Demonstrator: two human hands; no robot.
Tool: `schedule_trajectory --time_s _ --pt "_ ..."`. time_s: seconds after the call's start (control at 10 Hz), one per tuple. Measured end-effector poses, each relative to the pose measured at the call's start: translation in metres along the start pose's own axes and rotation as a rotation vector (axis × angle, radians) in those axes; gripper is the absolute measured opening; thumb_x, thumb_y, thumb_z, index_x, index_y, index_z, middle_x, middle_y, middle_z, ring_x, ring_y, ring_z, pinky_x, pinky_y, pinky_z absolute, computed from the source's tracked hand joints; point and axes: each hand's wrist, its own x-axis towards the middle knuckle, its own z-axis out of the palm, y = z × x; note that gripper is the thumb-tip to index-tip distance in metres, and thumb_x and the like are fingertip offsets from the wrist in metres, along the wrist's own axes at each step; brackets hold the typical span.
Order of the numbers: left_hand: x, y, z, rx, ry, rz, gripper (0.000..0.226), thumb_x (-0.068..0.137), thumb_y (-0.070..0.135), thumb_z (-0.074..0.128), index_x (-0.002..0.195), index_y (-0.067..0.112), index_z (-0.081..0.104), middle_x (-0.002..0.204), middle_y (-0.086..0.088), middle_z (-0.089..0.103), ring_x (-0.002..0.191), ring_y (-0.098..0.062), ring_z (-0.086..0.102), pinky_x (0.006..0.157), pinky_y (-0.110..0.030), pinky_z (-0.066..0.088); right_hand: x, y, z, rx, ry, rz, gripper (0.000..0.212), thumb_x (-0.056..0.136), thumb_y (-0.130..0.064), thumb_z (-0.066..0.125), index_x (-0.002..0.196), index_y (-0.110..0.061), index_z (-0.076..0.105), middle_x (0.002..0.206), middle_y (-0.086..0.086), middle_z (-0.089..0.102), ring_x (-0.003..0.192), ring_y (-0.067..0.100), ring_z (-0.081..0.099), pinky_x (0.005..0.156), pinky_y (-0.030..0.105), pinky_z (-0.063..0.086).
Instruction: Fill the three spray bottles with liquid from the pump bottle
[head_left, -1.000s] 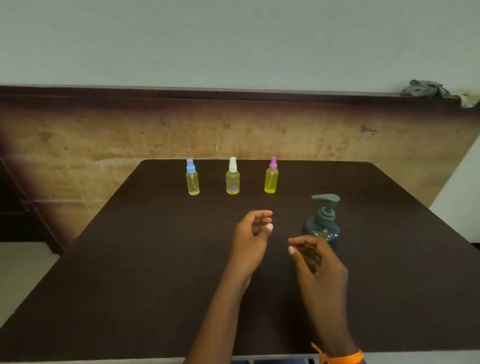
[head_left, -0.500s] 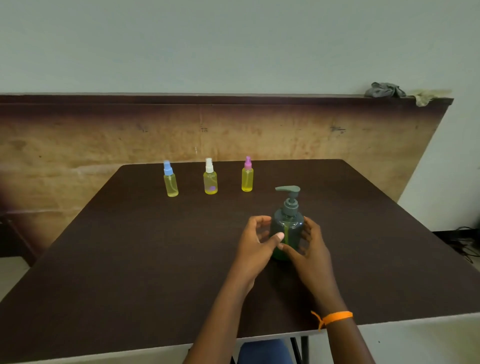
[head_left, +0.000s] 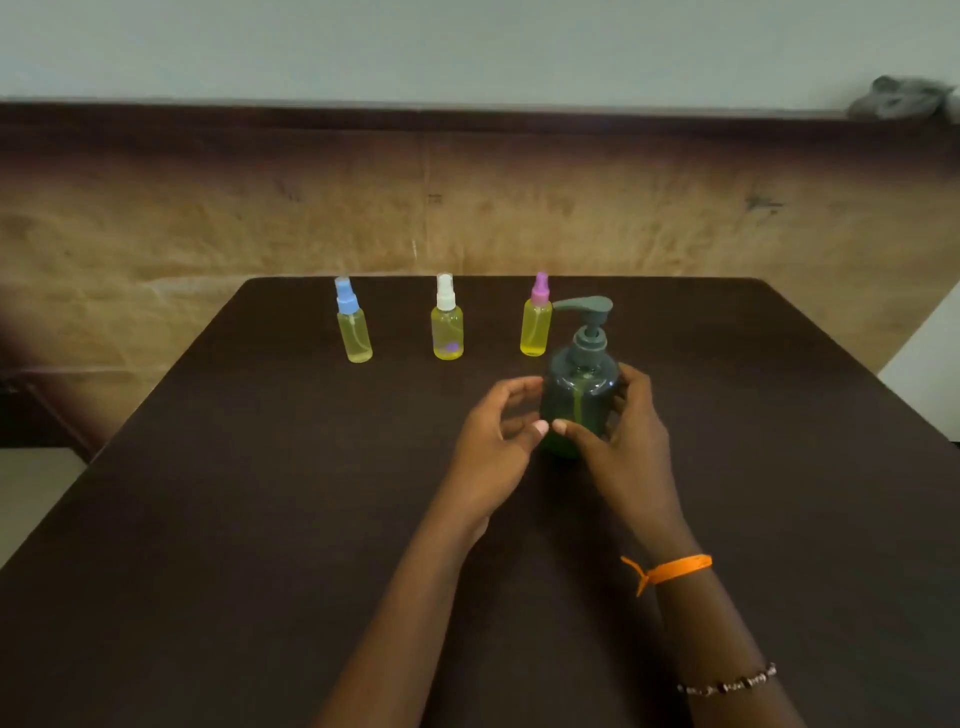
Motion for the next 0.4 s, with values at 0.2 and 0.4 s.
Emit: schedule_trajectory --time_s 0.2,0.4 --pt "0.048 -0.001 -0.011 0.031 -0.014 -0.112 0.045 0.086 -0.008 0.053 0.115 0.028 0.053 0.119 0.011 0.058 0.111 -0.007 0.057 0.090 -0.019 0.049 0.039 0.005 0.024 0.030 0.003 0.115 0.072 0.072 -0.005 0.079 0.131 -0.013 0.039 0.121 -0.009 0.050 0.112 0.009 0.052 0.093 0.022 0.044" --pt "0.064 0.005 -0.010 0.062 0.002 -0.201 0.044 0.085 -0.010 0.052 0.115 0.021 0.053 0.119 0.007 0.057 0.110 -0.009 0.057 0.085 -0.011 0.047 0.051 -0.002 0.023 0.037 -0.050 0.231 0.074 0.072 -0.005 0.079 0.133 -0.014 0.038 0.124 -0.006 0.053 0.115 0.010 0.053 0.092 0.016 0.044"
